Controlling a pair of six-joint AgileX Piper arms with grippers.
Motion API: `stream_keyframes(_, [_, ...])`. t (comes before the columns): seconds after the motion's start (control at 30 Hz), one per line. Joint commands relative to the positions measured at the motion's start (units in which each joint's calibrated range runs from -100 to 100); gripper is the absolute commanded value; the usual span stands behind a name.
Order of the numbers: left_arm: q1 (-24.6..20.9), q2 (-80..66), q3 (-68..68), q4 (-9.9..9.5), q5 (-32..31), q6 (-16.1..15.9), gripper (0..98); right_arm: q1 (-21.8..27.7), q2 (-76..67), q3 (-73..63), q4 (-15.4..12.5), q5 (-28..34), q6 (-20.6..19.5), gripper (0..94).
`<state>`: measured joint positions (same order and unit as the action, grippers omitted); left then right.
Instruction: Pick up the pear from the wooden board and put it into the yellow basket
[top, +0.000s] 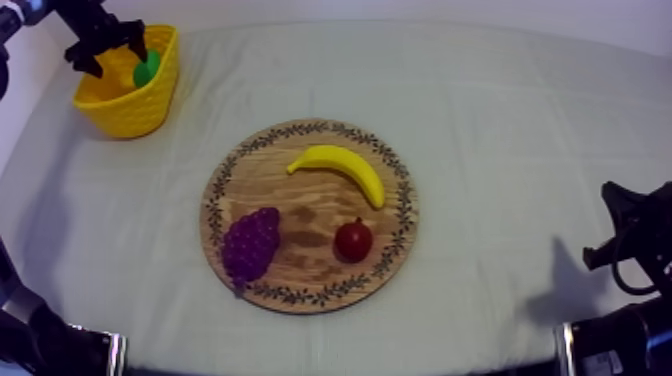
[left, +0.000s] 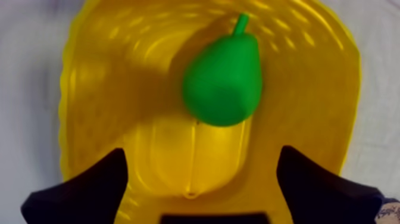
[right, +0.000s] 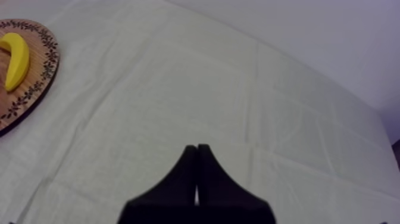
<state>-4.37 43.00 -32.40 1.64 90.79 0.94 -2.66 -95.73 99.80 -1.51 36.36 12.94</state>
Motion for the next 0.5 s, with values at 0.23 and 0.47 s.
stream_keyframes(0.23, [0.34,-6.89,6.11,-0.19,-0.01,0.05,93.7,-0.02,-0.03,-0.02,0.02,0.02,-0.02,0.4])
stream_keyframes(0.47, [0.99,-15.64,12.34,-0.27,0.24,-0.36,85.1,-0.02,-0.03,-0.02,0.02,0.02,0.0,0.4])
